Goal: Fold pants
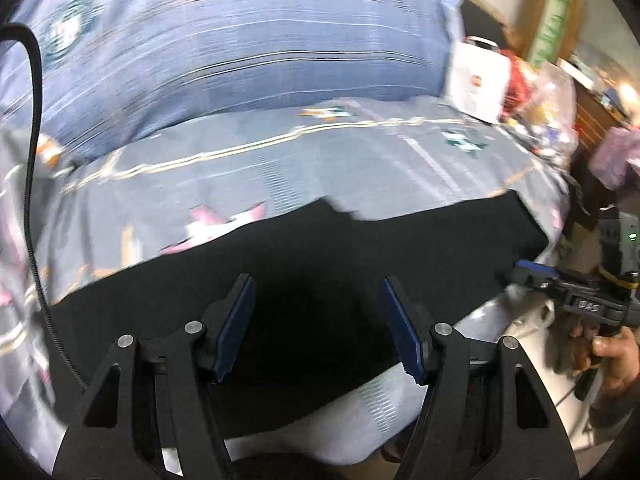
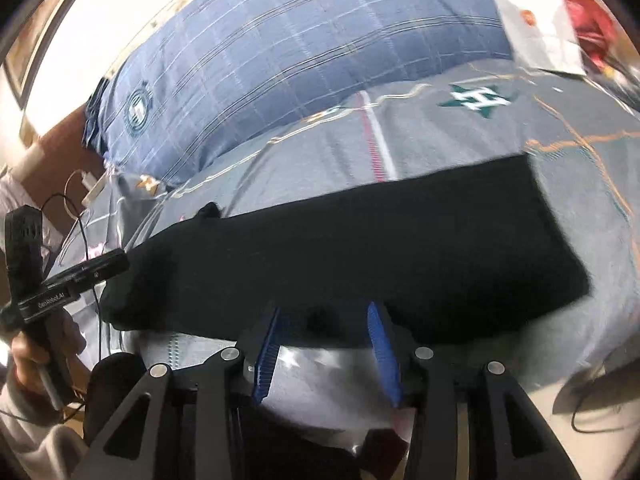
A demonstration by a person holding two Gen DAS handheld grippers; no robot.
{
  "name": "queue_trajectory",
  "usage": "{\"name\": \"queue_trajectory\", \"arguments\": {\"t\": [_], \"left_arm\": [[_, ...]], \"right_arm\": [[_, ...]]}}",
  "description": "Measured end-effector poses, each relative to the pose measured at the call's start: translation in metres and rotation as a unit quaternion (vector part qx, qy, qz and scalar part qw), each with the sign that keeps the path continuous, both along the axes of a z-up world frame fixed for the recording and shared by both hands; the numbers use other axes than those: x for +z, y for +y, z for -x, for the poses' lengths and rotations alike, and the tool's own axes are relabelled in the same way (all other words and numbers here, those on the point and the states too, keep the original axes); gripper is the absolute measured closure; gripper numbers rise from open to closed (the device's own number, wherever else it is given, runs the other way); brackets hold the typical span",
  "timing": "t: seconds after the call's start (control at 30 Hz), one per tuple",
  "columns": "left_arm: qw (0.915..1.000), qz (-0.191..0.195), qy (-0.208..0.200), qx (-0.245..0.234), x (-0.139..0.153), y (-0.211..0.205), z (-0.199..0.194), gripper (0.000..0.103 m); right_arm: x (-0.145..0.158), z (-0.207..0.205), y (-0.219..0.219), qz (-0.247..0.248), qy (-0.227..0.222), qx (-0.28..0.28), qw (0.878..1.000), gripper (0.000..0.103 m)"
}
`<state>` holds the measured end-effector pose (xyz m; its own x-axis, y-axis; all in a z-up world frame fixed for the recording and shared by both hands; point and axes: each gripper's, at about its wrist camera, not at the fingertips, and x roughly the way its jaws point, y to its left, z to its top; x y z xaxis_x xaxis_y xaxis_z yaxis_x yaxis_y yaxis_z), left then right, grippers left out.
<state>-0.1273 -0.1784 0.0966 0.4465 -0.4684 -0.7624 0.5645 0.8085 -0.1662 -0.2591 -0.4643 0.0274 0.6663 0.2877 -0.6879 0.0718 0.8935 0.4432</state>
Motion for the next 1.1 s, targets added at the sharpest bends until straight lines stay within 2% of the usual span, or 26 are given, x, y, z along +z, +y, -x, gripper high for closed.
{"name": "queue_trajectory", "arguments": {"t": [0.1,0.23,0.33,0.47,0.63,0.73,0.93,1.1], "left_arm": [[0.9986,0.013,0.017,-0.049,0.002,-0.031,-0.005,0.038],[0.9929,0.014,0.048,-0.108,-0.002,-0.083,-0.013,0.038],[0.9884,0.003,0.046,-0.145,-0.004,-0.116,-0.014,0.038],[0.9766,-0.008,0.043,-0.211,-0.003,-0.17,-0.014,0.038],[0.9658,0.003,0.067,-0.25,-0.009,-0.217,-0.024,0.038],[0.9611,-0.012,0.082,-0.264,-0.021,-0.249,-0.031,0.038],[0.9416,-0.023,0.087,-0.325,-0.038,-0.305,-0.028,0.038],[0.9369,-0.011,0.098,-0.335,-0.047,-0.331,-0.03,0.038]], "right_arm": [[-0.005,0.015,-0.018,-0.007,0.004,-0.022,1.0,0.061],[-0.015,0.034,-0.043,-0.053,0.001,-0.045,0.998,0.061],[-0.026,0.042,-0.056,-0.069,0.005,-0.065,0.995,0.061],[-0.034,0.045,-0.067,-0.085,0.0,-0.083,0.993,0.061],[-0.042,0.043,-0.078,-0.108,-0.022,-0.088,0.99,0.061],[-0.043,0.038,-0.077,-0.112,-0.039,-0.082,0.99,0.061],[-0.048,0.041,-0.074,-0.127,-0.081,-0.079,0.985,0.057],[-0.06,0.053,-0.081,-0.156,-0.122,-0.083,0.977,0.054]]}}
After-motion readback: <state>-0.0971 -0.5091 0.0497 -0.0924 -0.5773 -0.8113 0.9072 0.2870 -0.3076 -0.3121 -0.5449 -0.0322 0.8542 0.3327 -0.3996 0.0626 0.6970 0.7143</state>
